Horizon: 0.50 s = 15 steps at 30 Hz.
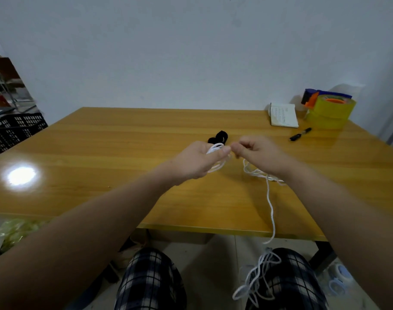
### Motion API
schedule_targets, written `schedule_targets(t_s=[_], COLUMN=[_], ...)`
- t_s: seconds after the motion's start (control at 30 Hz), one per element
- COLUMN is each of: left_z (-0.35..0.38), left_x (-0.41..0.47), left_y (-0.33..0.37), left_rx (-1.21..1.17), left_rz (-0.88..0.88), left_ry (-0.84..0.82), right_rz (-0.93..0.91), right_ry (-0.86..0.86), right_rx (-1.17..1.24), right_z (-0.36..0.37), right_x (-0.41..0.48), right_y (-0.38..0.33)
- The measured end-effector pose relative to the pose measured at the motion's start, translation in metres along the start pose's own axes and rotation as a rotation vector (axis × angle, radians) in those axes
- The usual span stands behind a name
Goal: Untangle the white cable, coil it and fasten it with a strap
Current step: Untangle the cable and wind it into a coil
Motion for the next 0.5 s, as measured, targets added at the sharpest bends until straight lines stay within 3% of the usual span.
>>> schedule_targets(t_s=[0.17, 0.23, 0.33, 0.5], left_z=[0.007, 0.006, 0.003, -0.007], left_x=[0.008, 0.011, 0.013, 0.016], left_y=[0.001, 0.004, 0.004, -0.007], left_rx=[-0.575, -0.678, -0.627, -0.354], left_rz=[-0.115, -0.158, -0.174, -0.113], left_ry=[-0.018, -0.031, 0.037, 0.24], right_rz=[0.001, 0.009, 0.053, 0.143], right_ry=[-0.179, -0.131, 0.034, 0.093], right_rx=[0.293, 0.324, 0.322, 0.261], right_z=[0.011, 0.016, 0.018, 0.021], right_x=[-0.007, -0.005, -0.002, -0.003], right_y=[-0.022, -0.024, -0.016, -0.001])
Point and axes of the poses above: each hand's wrist, its own x-axis towards the middle knuckle, its own z-axis out of the palm, y = z × x, the point moved 2 cm from there along x, towards the middle knuckle, and after that the axes turned 2 degrees about y, right-handed, at the moved point
